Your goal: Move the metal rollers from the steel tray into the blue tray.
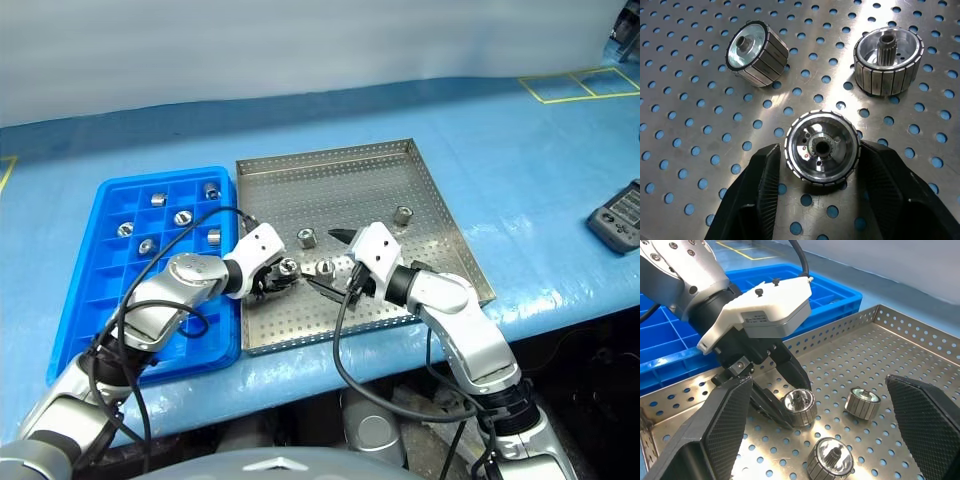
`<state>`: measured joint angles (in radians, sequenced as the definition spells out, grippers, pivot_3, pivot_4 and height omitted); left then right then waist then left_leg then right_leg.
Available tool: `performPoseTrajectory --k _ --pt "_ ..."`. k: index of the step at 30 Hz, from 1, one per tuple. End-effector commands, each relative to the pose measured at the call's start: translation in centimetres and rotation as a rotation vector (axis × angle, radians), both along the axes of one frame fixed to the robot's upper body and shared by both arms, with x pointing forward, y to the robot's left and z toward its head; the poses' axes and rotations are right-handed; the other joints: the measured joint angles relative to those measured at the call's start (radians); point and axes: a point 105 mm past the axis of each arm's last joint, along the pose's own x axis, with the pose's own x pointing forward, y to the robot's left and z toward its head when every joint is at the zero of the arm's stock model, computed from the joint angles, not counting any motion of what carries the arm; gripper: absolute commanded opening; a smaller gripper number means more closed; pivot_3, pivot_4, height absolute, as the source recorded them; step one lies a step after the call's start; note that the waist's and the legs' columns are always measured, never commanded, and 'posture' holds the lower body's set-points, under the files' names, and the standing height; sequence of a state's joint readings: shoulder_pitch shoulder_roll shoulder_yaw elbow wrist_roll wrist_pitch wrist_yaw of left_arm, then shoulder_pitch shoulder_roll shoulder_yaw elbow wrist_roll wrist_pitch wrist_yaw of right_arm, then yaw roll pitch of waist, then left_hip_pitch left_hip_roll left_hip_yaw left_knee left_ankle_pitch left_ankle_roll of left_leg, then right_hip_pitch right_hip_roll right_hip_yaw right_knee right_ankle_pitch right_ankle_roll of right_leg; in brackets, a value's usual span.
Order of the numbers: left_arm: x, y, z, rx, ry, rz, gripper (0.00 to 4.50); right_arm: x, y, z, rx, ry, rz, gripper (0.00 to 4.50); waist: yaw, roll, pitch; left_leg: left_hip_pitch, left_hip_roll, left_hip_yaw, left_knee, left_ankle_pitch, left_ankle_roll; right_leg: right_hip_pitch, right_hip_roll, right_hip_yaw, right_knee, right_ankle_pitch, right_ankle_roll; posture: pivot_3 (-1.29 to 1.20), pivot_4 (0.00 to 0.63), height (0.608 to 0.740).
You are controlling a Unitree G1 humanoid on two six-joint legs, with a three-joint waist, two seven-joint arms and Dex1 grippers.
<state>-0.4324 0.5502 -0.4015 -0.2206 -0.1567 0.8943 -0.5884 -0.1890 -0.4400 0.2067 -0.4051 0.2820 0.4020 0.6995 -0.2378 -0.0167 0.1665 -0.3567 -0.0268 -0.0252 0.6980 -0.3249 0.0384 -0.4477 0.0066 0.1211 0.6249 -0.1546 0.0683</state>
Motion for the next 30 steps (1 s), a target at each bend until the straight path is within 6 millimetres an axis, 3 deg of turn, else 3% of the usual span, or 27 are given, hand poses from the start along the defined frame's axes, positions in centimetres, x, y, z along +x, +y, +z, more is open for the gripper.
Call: performPoseTrajectory --k 1,5,17,24,30 --pt "0.1 0.6 -0.5 0.008 -0.002 0.034 2.57 -0.1 0.1 1.4 0.021 -0.056 0.017 4.5 -0.001 0.0 0.0 0.0 0.0 0.0 0.0 0.0 0.0 0.0 0.0 0.0 0.0 0.0 0.0 -0.24 0.15 0.74" --pt "0.0 0.0 -0.5 -0.001 0.0 0.02 1.7 -0.1 -0.3 1.4 0.021 -0.063 0.003 4.5 -0.002 0.001 -0.001 0.0 -0.001 0.0 0.0 0.0 0.0 0.001 0.0 0.0 0.0 -0.001 0.001 -0.25 0.15 0.74" --pt "0.6 0.2 1.0 -0.023 -0.06 0.031 1.68 -0.1 0.3 1.3 0.038 -0.049 0.003 4.5 -0.002 0.002 -0.001 0.0 -0.001 0.0 0.001 0.0 0.0 0.001 0.0 0.0 0.0 -0.001 0.002 -0.25 0.15 0.74" --pt "-0.1 1.5 5.0 -0.115 -0.163 0.076 1.68 0.4 -0.3 -1.3 0.011 0.092 0.028 4.5 0.002 0.001 -0.001 -0.001 0.0 -0.001 0.0 0.0 0.0 0.0 -0.002 -0.001 0.0 0.001 -0.001 -0.18 0.15 0.74" --pt "-1.8 3.9 9.4 -0.173 -0.295 0.139 1.68 1.2 -0.3 -1.7 -0.014 0.113 0.034 4.5 0.021 0.001 -0.001 -0.001 0.0 -0.001 0.0 0.0 0.0 -0.001 -0.004 -0.001 0.0 0.001 -0.001 -0.13 0.15 0.74"
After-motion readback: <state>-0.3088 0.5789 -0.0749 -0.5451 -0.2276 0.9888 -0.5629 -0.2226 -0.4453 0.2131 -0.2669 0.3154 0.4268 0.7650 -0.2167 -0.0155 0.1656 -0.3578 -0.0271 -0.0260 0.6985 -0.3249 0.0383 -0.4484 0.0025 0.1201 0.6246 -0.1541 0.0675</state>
